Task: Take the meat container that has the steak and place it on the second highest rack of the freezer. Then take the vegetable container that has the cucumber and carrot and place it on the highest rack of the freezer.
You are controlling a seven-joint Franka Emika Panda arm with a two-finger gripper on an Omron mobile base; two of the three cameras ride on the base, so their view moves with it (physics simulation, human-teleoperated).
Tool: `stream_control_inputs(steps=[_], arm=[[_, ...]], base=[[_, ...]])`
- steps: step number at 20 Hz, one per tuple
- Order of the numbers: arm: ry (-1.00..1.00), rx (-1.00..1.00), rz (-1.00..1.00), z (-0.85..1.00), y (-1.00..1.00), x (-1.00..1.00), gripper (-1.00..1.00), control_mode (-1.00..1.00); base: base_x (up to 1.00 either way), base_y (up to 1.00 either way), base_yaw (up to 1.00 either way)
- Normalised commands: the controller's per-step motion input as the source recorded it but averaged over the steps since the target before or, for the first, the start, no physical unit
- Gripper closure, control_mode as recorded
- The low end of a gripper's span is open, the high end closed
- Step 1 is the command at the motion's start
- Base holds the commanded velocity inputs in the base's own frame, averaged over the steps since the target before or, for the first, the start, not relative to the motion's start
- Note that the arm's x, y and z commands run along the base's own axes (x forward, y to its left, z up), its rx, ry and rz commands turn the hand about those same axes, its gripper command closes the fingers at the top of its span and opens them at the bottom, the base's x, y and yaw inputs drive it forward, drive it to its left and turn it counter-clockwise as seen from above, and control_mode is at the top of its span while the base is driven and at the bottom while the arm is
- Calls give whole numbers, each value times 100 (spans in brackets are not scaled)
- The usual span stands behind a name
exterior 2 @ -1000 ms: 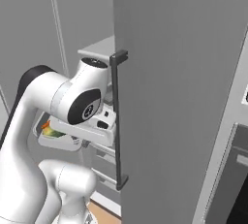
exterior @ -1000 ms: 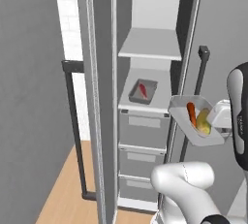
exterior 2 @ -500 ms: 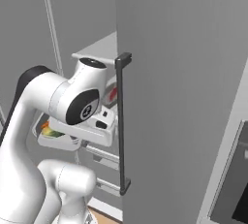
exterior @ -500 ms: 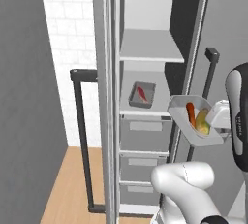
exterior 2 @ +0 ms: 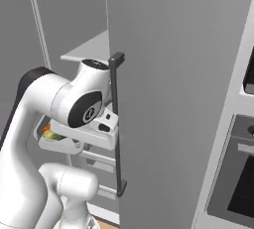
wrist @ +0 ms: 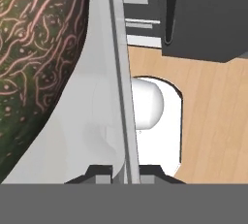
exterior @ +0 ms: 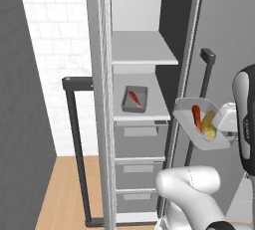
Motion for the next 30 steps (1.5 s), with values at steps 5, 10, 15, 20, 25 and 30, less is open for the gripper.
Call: stream_control_inputs(steps=[5, 10, 15, 20, 25, 30], arm=[[0, 0, 0, 0, 0, 0, 100, 100], [0, 0, 0, 0, 0, 0, 100, 100], [0, 0, 0, 0, 0, 0, 100, 100], [0, 0, 0, 0, 0, 0, 100, 100], [0, 0, 0, 0, 0, 0, 100, 100], [0, -1, 0, 3, 18, 4, 100, -100]], base=[[0, 44, -12], [22, 18, -3], [2, 0, 0], [10, 15, 0], [7, 10, 0], [1, 4, 0]])
